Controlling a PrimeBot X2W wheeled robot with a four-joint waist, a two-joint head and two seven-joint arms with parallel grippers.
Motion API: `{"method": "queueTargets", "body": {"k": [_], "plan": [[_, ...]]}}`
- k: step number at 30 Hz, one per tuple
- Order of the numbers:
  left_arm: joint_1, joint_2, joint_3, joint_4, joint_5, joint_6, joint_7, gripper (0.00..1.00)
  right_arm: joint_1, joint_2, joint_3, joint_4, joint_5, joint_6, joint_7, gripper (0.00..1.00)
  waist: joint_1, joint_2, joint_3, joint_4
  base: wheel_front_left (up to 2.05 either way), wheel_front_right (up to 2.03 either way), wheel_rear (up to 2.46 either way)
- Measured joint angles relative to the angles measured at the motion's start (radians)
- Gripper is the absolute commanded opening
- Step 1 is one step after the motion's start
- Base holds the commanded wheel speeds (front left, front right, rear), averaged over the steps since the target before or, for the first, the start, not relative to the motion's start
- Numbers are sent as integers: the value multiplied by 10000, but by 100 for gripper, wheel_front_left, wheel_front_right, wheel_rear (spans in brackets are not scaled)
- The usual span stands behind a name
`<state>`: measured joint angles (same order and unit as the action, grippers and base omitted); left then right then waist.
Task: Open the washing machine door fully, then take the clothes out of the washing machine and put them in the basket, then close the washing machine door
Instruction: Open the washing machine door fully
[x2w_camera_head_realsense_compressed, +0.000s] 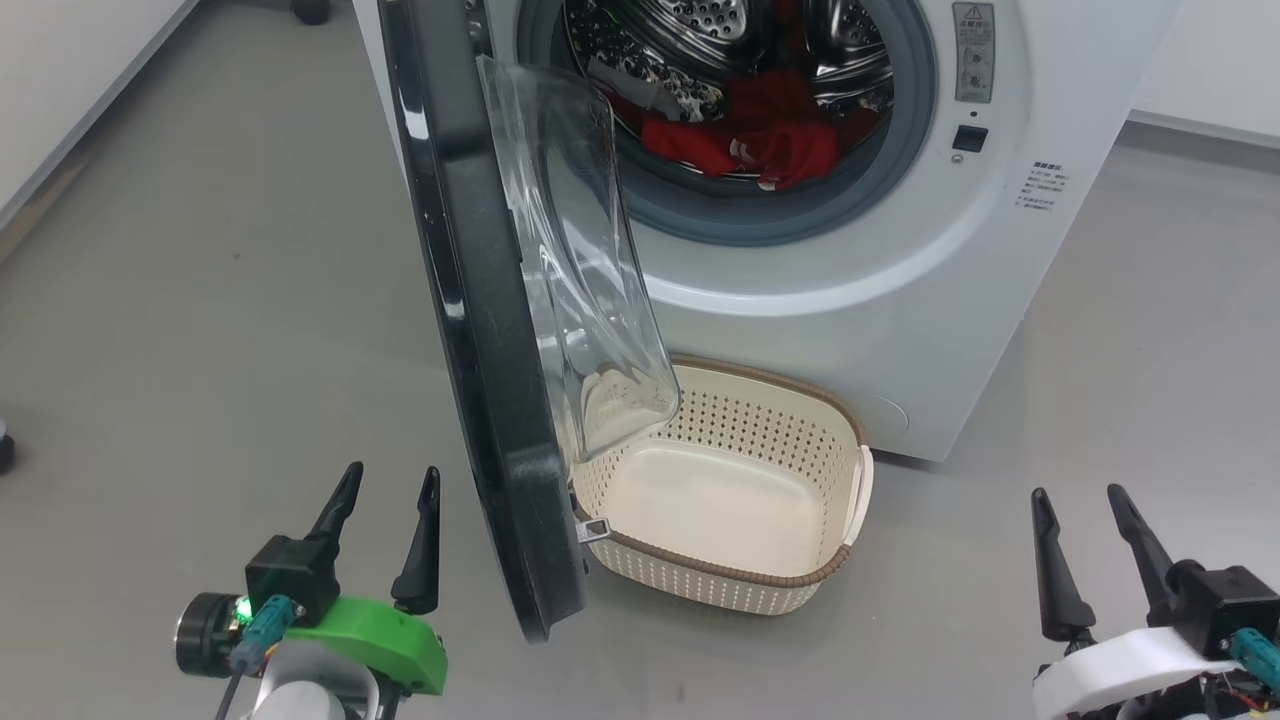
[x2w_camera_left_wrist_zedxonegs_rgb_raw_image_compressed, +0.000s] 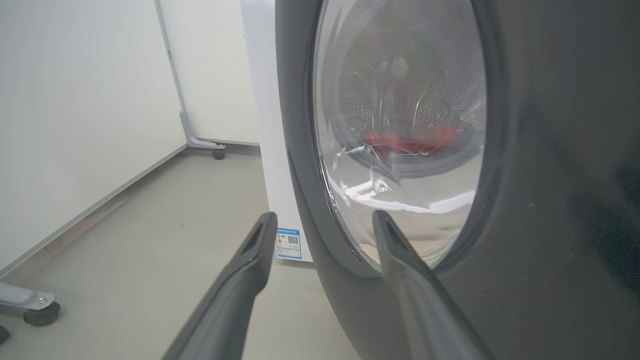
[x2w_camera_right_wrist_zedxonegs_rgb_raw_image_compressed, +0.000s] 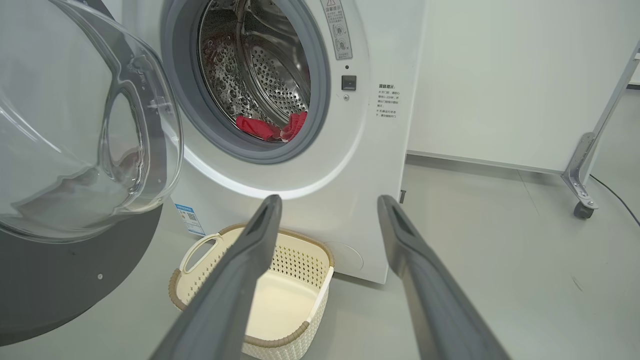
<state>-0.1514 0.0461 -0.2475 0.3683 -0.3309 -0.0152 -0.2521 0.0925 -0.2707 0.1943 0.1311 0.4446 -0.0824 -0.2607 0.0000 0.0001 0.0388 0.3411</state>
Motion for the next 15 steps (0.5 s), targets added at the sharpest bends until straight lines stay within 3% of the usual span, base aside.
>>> {"method": "queueTargets", "body": {"k": [15], "plan": [[198,10,138,144,79,-2,0,100,1043,903,38,-274,-717,-173,2,100,0,0,-287,-177,0,0,0]]}}
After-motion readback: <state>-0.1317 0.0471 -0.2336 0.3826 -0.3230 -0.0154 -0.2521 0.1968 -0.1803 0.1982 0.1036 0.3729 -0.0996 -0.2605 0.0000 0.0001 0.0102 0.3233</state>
